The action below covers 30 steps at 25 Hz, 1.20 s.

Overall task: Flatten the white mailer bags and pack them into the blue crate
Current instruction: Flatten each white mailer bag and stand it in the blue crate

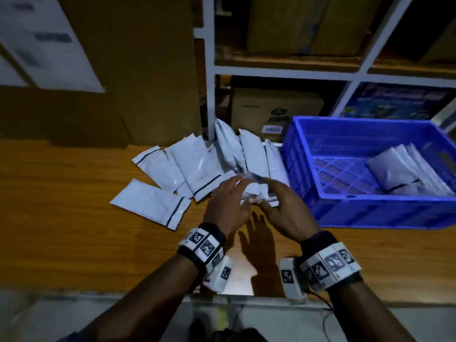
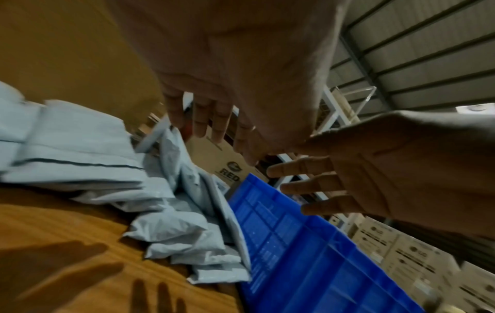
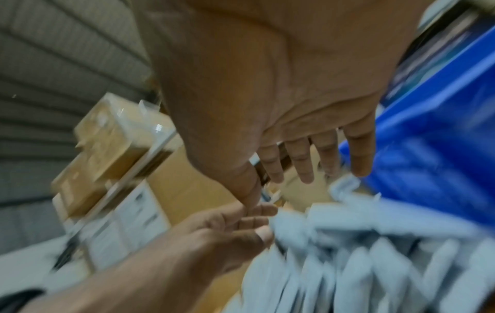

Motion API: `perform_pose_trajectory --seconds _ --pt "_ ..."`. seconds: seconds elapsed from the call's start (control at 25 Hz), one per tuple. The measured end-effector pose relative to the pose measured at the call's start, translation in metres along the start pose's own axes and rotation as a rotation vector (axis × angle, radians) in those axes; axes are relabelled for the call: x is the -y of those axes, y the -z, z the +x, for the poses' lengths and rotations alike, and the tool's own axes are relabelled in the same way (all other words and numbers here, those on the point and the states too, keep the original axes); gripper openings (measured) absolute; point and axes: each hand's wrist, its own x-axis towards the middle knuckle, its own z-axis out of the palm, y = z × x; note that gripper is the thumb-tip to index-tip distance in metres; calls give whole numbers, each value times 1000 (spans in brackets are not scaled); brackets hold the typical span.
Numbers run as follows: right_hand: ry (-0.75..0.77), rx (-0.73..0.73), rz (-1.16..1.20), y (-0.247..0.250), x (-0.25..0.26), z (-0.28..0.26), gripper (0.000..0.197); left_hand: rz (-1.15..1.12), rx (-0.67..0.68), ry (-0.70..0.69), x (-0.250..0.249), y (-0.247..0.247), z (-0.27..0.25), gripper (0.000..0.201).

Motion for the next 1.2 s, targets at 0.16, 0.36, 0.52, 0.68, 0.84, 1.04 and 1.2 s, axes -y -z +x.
perform_pose_trajectory --seconds 0.16,0.36,0.52,0.68,0.84,1.04,1.2 --pt "-35 213 -71 -42 17 16 61 22 -44 123 40 13 -19 51" --pt "-23 344 -102 -91 31 50 62 82 -42 234 87 25 -14 54" --pt "-37 306 -116 -124 43 99 60 128 -32 269 127 43 16 51" --pt "-128 234 -222 -150 46 165 59 198 51 209 162 59 69 50" --pt "-183 144 -434 -181 39 206 64 266 121 154 189 66 119 57" --pt "-283 86 -490 -199 36 216 78 361 165 96 207 62 155 67" --pt "-285 -26 -465 -191 40 214 55 477 193 -2 206 60 166 83"
